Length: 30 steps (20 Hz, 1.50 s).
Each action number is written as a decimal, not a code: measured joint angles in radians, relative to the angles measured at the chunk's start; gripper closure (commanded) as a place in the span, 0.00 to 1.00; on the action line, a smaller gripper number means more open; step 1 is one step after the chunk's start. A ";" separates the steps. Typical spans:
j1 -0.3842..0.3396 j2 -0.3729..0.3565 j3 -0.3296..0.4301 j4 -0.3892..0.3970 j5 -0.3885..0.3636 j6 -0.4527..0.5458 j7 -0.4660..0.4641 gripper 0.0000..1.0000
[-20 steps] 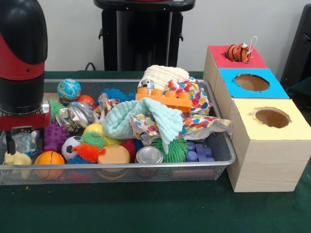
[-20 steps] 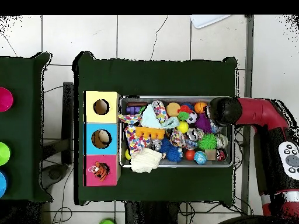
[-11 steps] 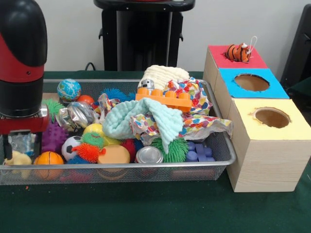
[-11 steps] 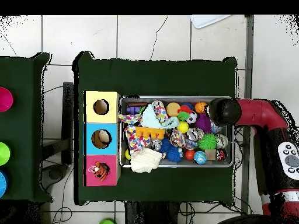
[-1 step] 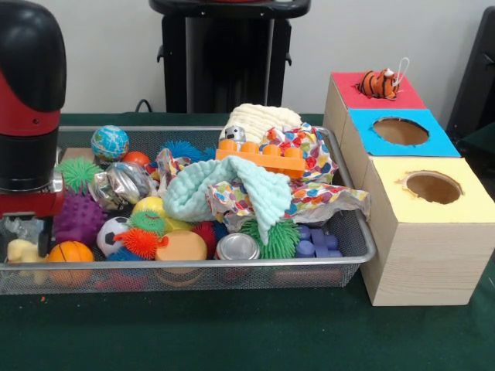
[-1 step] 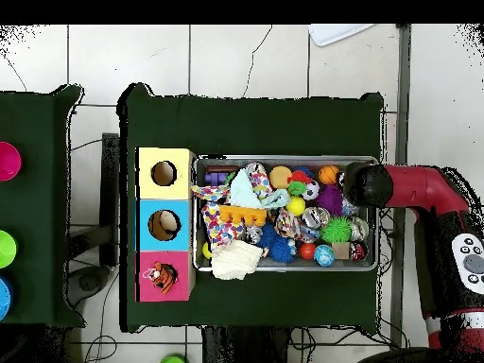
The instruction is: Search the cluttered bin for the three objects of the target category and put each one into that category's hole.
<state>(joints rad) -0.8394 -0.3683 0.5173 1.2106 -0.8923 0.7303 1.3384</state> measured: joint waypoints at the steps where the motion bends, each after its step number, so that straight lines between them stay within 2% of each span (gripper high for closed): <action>1: -0.002 0.004 0.000 -0.002 -0.002 -0.004 0.000 0.00; 11: -0.015 0.061 0.000 -0.009 -0.004 -0.033 0.000 0.00; 19: -0.023 0.075 -0.002 -0.009 0.041 -0.033 0.000 0.00; 20: -0.025 0.078 -0.003 -0.008 0.053 -0.033 0.000 1.00; 30: -0.025 0.079 -0.006 -0.007 0.085 -0.029 0.000 1.00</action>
<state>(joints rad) -0.8646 -0.2890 0.5112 1.2036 -0.8074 0.7014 1.3384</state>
